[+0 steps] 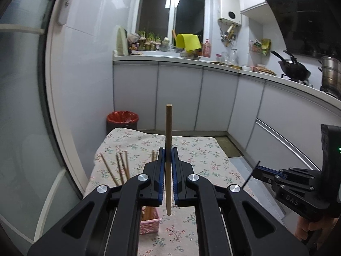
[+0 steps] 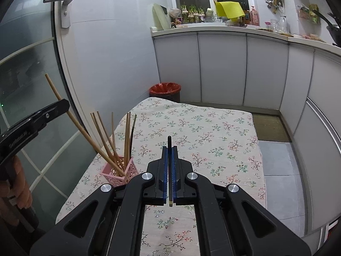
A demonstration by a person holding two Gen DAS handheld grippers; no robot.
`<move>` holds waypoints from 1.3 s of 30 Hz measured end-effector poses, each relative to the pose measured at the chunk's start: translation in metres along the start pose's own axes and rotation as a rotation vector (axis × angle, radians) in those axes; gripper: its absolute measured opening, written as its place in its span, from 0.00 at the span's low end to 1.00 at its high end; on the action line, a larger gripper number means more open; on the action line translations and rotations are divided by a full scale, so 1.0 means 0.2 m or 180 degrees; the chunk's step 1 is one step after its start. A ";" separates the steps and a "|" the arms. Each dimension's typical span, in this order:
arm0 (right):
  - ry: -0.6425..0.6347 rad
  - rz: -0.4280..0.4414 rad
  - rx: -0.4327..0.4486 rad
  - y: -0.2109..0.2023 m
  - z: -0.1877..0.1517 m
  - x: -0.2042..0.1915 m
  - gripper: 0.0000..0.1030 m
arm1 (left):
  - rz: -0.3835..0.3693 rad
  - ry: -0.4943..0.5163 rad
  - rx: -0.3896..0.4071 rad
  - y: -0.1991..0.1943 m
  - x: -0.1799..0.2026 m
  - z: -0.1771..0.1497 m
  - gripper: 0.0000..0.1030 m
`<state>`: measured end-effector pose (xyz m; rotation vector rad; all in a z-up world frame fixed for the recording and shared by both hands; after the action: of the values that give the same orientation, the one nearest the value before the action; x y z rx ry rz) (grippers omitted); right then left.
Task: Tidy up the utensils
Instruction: 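Carry the upright chopstick in the left tool over the pink basket, then lower the chopstick into the pink basket and open the left tool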
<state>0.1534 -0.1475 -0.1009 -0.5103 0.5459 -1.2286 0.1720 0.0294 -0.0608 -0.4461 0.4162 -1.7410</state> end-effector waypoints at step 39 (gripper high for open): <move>0.0080 0.0485 0.0101 0.05 0.13 -0.24 0.02 | 0.0258 -0.0413 -0.0798 0.30 -0.35 -0.26 0.56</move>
<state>0.1654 -0.0959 -0.0829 -0.4193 0.5753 -1.0979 0.2108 0.0881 -0.1403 -0.7082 0.5543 -1.5777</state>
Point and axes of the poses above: each gripper's, at about its wrist camera, not at the fingertips, and y roughly the way its jaws point, x to its right, z to its top, the point moved 7 cm from there along y, roughly the way its jaws point, and after that the axes turned 7 degrees about -x, right-handed, at the moved point
